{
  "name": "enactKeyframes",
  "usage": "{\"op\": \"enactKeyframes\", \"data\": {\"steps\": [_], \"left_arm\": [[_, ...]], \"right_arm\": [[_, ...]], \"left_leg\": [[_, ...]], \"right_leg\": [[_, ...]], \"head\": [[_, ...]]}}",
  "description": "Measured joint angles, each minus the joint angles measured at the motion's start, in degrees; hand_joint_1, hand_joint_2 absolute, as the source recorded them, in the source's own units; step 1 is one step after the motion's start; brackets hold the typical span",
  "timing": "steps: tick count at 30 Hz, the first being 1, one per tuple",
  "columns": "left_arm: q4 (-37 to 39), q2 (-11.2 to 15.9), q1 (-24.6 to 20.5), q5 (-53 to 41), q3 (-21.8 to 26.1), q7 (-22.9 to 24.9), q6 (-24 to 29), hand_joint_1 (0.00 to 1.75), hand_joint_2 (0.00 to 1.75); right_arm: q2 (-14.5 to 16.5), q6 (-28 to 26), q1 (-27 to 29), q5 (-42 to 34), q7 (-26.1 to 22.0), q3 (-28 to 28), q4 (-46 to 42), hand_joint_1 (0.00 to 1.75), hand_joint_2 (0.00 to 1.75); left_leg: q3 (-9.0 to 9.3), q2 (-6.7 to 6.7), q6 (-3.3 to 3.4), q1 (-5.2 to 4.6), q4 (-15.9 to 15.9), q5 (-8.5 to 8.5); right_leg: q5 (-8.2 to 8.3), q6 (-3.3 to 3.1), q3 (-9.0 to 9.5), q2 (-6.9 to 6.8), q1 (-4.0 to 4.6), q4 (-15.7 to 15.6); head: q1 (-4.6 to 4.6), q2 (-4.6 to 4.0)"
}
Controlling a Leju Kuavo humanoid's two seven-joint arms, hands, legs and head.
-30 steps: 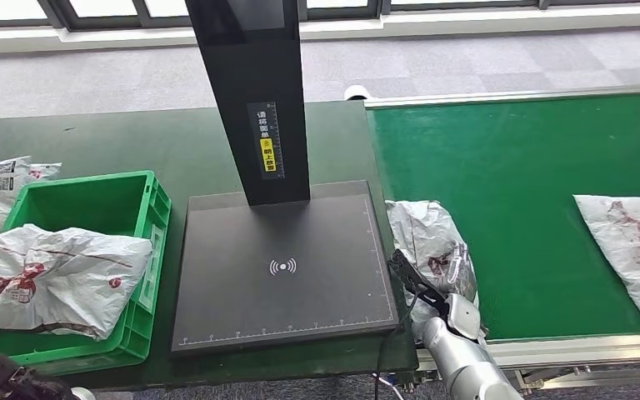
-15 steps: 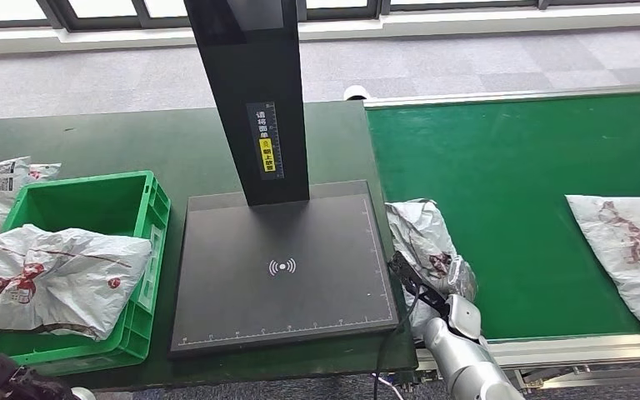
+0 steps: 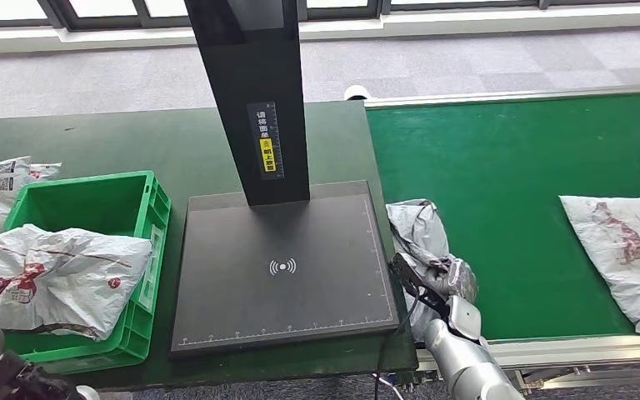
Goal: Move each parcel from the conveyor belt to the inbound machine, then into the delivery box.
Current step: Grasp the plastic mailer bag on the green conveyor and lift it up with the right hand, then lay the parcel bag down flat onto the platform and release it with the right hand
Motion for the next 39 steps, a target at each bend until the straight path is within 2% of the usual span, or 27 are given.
{"op": "enactKeyframes", "data": {"steps": [7, 9, 12, 15, 24, 29, 39], "left_arm": [[0.68, 0.01, -0.20, -0.33, -0.01, 0.00, -0.07, 0.00, 1.75], [0.69, 0.02, -0.20, -0.34, -0.01, 0.00, -0.01, 0.00, 1.75], [0.67, 0.02, -0.19, -0.33, -0.01, 0.00, -0.10, 0.00, 1.75], [0.67, 0.02, -0.20, -0.32, -0.01, 0.00, -0.28, 0.00, 1.75], [0.67, 0.02, -0.20, -0.39, -0.02, 0.00, -0.28, 0.00, 1.75], [0.67, 0.03, -0.20, -0.40, -0.03, 0.00, -0.22, 0.00, 1.75], [0.70, 0.19, -0.44, -0.43, -0.70, 0.00, 0.03, 0.00, 1.75]], "right_arm": [[0.05, -5.80, 2.18, -2.33, -3.95, -0.01, -1.43, 1.75, 1.75], [0.57, -10.17, 3.73, -5.47, -9.56, -0.02, -4.04, 1.75, 1.75], [2.78, -15.97, 6.91, -11.17, -20.97, -0.01, -12.25, 1.75, 1.75], [5.55, -17.05, 9.82, -14.39, -26.01, 0.01, -21.87, 1.75, 1.75], [9.67, -17.10, 14.72, -18.40, -30.26, 0.03, -38.24, 1.75, 1.75], [10.46, -17.10, 15.79, -19.00, -31.00, 0.03, -41.98, 1.75, 1.75], [11.01, -17.10, 20.13, -26.75, -35.66, 2.77, -54.96, 1.75, 1.75]], "left_leg": [[-0.03, -0.01, -0.01, 0.00, 0.00, -0.03], [-0.08, -0.02, -0.01, 0.00, 0.00, -0.03], [-0.12, -0.02, -0.01, 0.01, -0.01, -0.03], [-0.13, -0.04, -0.01, 0.02, -0.02, -0.02], [-0.12, -0.02, -0.01, -0.01, -0.01, -0.02], [-0.11, -0.02, -0.01, -0.02, 0.00, -0.02], [-0.13, -0.02, 0.00, -0.02, -0.01, -0.03]], "right_leg": [[-0.01, 0.00, -0.01, -0.01, 0.00, 0.00], [-0.01, 0.00, -0.03, -0.02, 0.00, 0.00], [-0.01, 0.00, -0.09, -0.01, 0.00, 0.00], [-0.02, 0.00, -0.10, -0.02, 0.02, 0.00], [-0.01, 0.00, -0.08, -0.01, -0.04, 0.00], [-0.01, 0.00, -0.08, -0.02, -0.03, 0.00], [-0.01, 0.01, -0.09, -0.01, -0.03, 0.00]], "head": [[0.00, 0.00], [0.00, 0.00], [0.00, 0.00], [-0.01, 0.00], [0.00, 0.00], [-0.01, 0.00], [-0.01, 0.00]]}}
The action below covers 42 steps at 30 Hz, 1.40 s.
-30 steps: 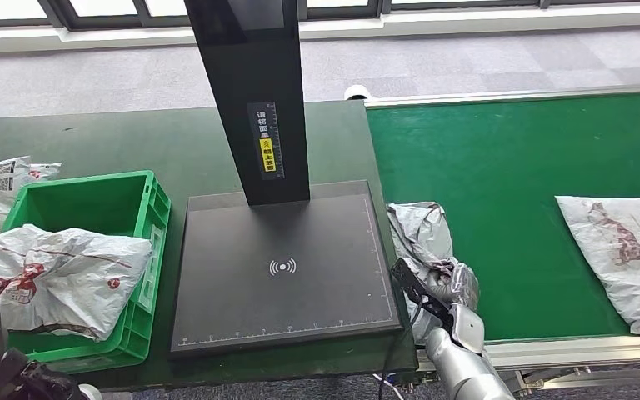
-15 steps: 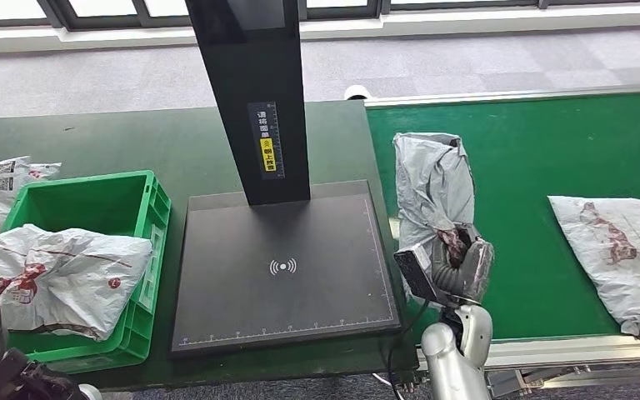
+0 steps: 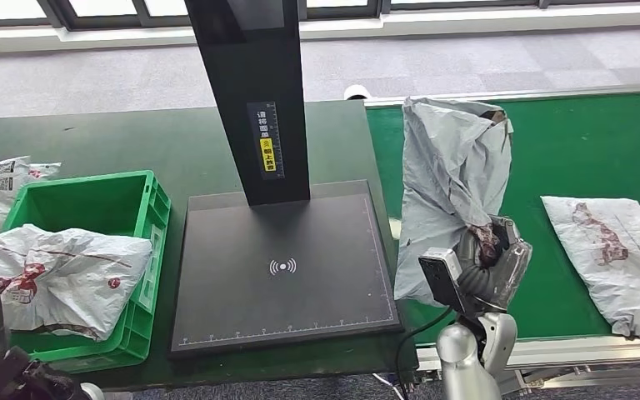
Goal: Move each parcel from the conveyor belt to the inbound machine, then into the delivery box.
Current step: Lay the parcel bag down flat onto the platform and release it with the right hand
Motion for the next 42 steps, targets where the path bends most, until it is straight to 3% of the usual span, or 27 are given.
{"op": "enactKeyframes", "data": {"steps": [6, 10, 16, 22, 29, 33, 42], "left_arm": [[0.44, 0.25, -0.73, 0.01, -0.66, 0.00, 0.00, 0.00, 1.75], [0.84, 0.44, -1.37, 0.00, -1.24, 0.00, 0.00, 0.00, 1.75], [1.38, 0.74, -1.95, -0.01, -1.81, 0.00, 0.00, 0.00, 1.75], [2.11, 0.89, -2.39, -0.14, -2.50, 0.00, 0.00, 0.00, 1.75], [2.98, 0.90, -2.68, -0.12, -3.25, 0.00, -0.23, 0.00, 1.75], [3.59, 0.90, -3.21, -0.14, -3.37, 0.00, -0.67, 0.00, 1.75], [5.10, 0.90, -3.80, -0.37, -4.30, 0.00, -0.81, 0.00, 1.75]], "right_arm": [[-0.04, 3.99, -0.11, -0.25, -1.05, 7.10, 0.82, 1.75, 1.75], [-0.13, 9.23, -1.31, 0.41, -1.18, 13.35, 5.43, 1.75, 1.75], [-0.11, 11.85, -4.38, 4.08, 1.49, 19.41, 13.81, 1.75, 1.75], [0.00, 12.21, -8.26, 6.54, 3.21, 23.09, 23.13, 1.75, 1.75], [0.05, 12.17, -9.35, 7.57, 4.53, 24.71, 27.90, 1.71, 1.75], [0.04, 12.16, -9.29, 8.09, 6.06, 24.94, 28.70, 0.00, 1.75], [0.03, 11.32, -8.27, 9.44, 8.43, 24.95, 28.88, 0.00, 1.75]], "left_leg": [[-0.30, 0.07, -0.01, 0.01, -0.01, 0.00], [-0.05, 0.04, 0.00, 0.04, -0.02, 0.07], [-0.03, 0.02, -0.02, 0.07, -0.02, 0.10], [-0.04, -0.01, -0.01, 0.07, -0.01, 0.10], [-0.04, -0.01, -0.01, 0.07, -0.01, 0.09], [-0.04, 0.01, -0.01, 0.07, -0.01, 0.09], [-0.03, 0.02, -0.01, 0.06, -0.01, 0.09]], "right_leg": [[0.01, -0.01, 0.05, 0.06, 0.01, 0.00], [0.04, -0.04, 0.02, 0.03, 0.06, 0.00], [0.06, -0.06, 0.02, -0.01, 0.08, 0.01], [0.05, -0.06, 0.02, -0.02, 0.08, 0.01], [0.05, -0.06, 0.00, -0.02, 0.08, 0.01], [0.05, -0.06, -0.01, -0.02, 0.08, 0.01], [0.05, -0.06, -0.02, -0.01, 0.08, 0.01]], "head": [[0.00, 0.00], [0.01, 0.00], [0.01, 0.00], [0.01, 0.00], [0.01, 0.00], [0.01, 0.00], [0.01, 0.00]]}}
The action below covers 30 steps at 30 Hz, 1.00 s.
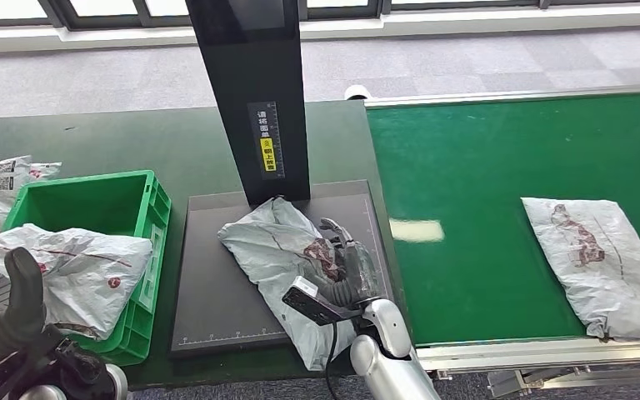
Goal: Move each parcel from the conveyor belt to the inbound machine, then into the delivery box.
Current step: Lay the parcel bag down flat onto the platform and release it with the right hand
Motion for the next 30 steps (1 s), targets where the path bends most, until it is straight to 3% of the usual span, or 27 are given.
{"op": "enactKeyframes", "data": {"steps": [7, 11, 16, 20, 30], "left_arm": [[0.91, 0.00, -0.38, -0.04, -0.34, 0.00, 0.00, 0.00, 1.75], [1.09, 0.00, -0.43, -0.07, -0.37, 0.01, -0.02, 0.00, 1.75], [1.39, 0.11, -0.45, 0.16, -0.59, 0.01, 0.62, 0.00, 1.75], [1.81, 0.65, -0.46, 0.91, -1.68, 0.02, 1.80, 0.00, 1.75], [9.56, 0.87, -2.60, -3.59, -4.83, 0.05, -1.66, 0.00, 1.75]], "right_arm": [[0.00, -0.63, 0.34, 0.72, 0.15, -0.02, -0.01, 0.00, 1.75], [0.00, -2.99, 0.42, 1.55, 0.29, -0.02, -0.20, 0.00, 0.00], [0.04, -8.15, 1.74, -2.65, -5.08, -0.22, -3.48, 0.00, 0.00], [0.15, -11.14, 3.10, -8.66, -11.76, -1.00, -9.50, 0.00, 1.75], [-0.03, -11.34, 5.84, -18.70, -17.49, -2.97, -25.90, 0.00, 1.75]], "left_leg": [[0.00, 0.01, 0.00, 0.00, 0.00, -0.01], [0.00, 0.01, 0.00, 0.00, 0.00, 0.00], [0.00, -0.01, 0.00, -0.01, 0.01, 0.00], [0.00, 0.01, 0.00, -0.01, 0.01, -0.02], [0.05, 0.06, 0.02, -0.07, 0.02, -0.02]], "right_leg": [[0.00, 0.00, -0.01, 0.00, 0.00, 0.00], [0.00, 0.00, -0.01, 0.00, 0.00, 0.00], [0.00, 0.00, -0.01, 0.00, 0.00, 0.00], [0.00, 0.00, -0.02, 0.04, -0.01, 0.00], [0.04, 0.04, -0.03, 0.09, -0.07, -0.01]], "head": [[0.00, 0.00], [0.00, 0.00], [-0.01, 0.00], [-0.01, 0.00], [0.00, 0.00]]}}
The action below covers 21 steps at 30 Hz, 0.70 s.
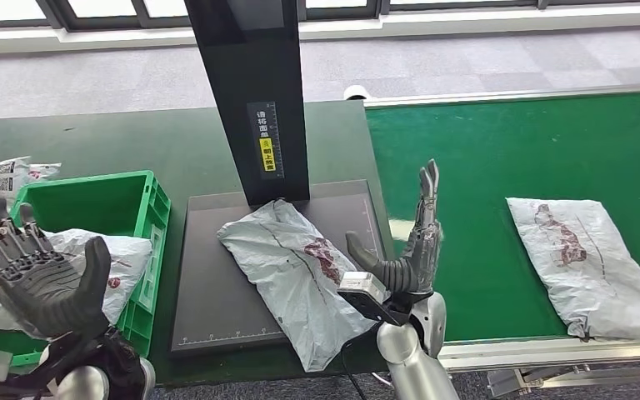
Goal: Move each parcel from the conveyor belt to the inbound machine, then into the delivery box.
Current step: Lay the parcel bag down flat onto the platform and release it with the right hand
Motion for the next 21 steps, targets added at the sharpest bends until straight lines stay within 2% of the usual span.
{"op": "enactKeyframes", "data": {"steps": [14, 21], "left_arm": [[27.57, -1.03, -6.96, -7.05, -9.07, 0.06, -8.27, 0.00, 1.75], [35.15, -1.24, -8.41, -7.36, -12.31, 0.05, -9.40, 0.00, 1.75]], "right_arm": [[-0.14, 0.08, 0.90, -3.76, -0.27, -0.32, -7.83, 0.00, 1.75], [-0.17, 0.08, 0.94, -3.80, -0.27, -0.32, -8.06, 0.00, 1.75]], "left_leg": [[0.01, 0.00, 0.01, -0.06, 0.02, -0.01], [0.00, 0.01, 0.02, -0.07, 0.01, -0.01]], "right_leg": [[0.01, 0.01, -0.02, 0.06, -0.06, 0.00], [0.01, 0.01, -0.03, 0.07, -0.06, 0.00]], "head": [[-0.01, 0.00], [-0.02, 0.00]]}}
